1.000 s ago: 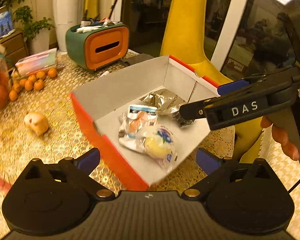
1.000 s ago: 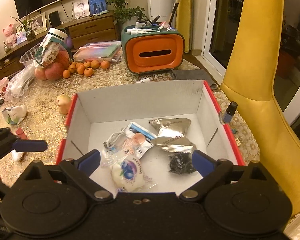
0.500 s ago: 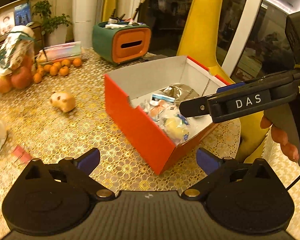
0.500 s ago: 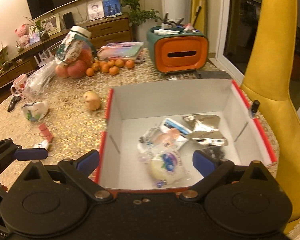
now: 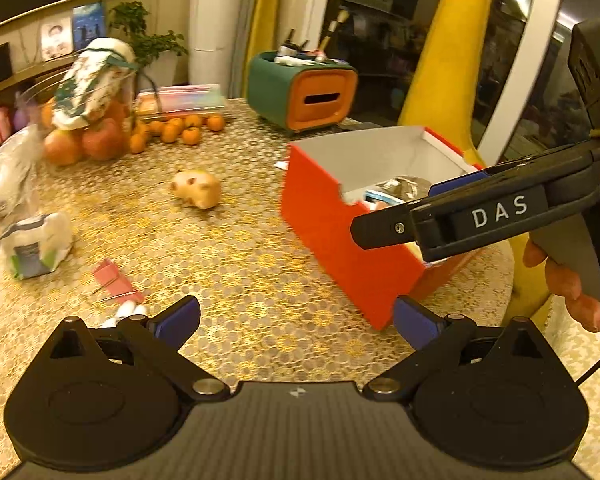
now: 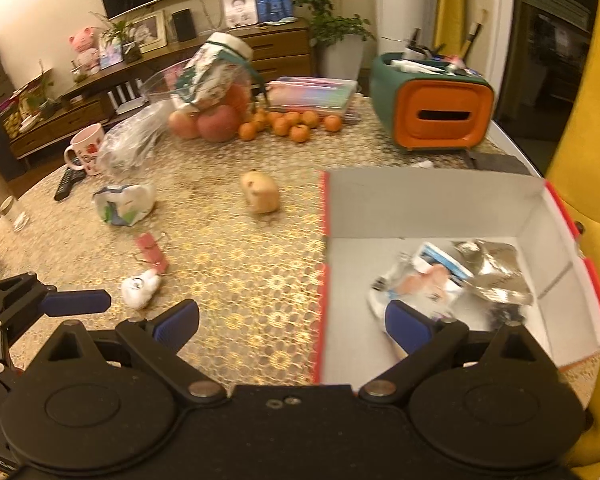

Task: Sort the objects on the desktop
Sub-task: 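Withdraw both tools from the box back over the table, then move the left tool to the white plush bunny while the right tool approaches the pig-shaped bun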

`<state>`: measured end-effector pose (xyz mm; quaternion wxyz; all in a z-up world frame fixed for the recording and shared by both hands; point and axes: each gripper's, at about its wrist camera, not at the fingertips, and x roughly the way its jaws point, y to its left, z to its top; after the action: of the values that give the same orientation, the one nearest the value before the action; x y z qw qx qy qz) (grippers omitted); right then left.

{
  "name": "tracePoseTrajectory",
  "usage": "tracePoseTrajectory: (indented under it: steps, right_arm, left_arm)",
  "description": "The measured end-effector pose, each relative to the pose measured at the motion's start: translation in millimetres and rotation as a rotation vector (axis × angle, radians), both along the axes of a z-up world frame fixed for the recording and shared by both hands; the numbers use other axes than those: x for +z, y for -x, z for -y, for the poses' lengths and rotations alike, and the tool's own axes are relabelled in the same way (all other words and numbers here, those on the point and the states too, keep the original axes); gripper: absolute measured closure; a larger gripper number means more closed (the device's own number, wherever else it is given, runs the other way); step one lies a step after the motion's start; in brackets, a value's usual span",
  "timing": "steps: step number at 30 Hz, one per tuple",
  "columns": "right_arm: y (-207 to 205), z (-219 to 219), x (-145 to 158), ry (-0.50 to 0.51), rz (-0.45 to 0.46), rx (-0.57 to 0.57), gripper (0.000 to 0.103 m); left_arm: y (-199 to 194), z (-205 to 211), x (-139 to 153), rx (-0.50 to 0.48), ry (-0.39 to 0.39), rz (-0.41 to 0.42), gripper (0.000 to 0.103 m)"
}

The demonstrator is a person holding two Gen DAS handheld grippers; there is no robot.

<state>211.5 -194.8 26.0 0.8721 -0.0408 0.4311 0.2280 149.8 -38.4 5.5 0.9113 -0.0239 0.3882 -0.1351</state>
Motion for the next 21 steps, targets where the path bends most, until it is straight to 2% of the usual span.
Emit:
tracePoseTrajectory:
  steps: [8,21]
  right_arm:
    - [-10.6,-38.0,-4.8,0.011,-0.001,0.050,0.003]
    - [-57.3,-80.0,-21.1,0.035,-0.027,0.094,0.003]
  left_arm:
    - [-3.2,-31.0,-13.5,0.060,-0.005,0.002,0.000]
    - [-20.8,-66.8,-45.7,0.116,-0.018,-0.016,0.000]
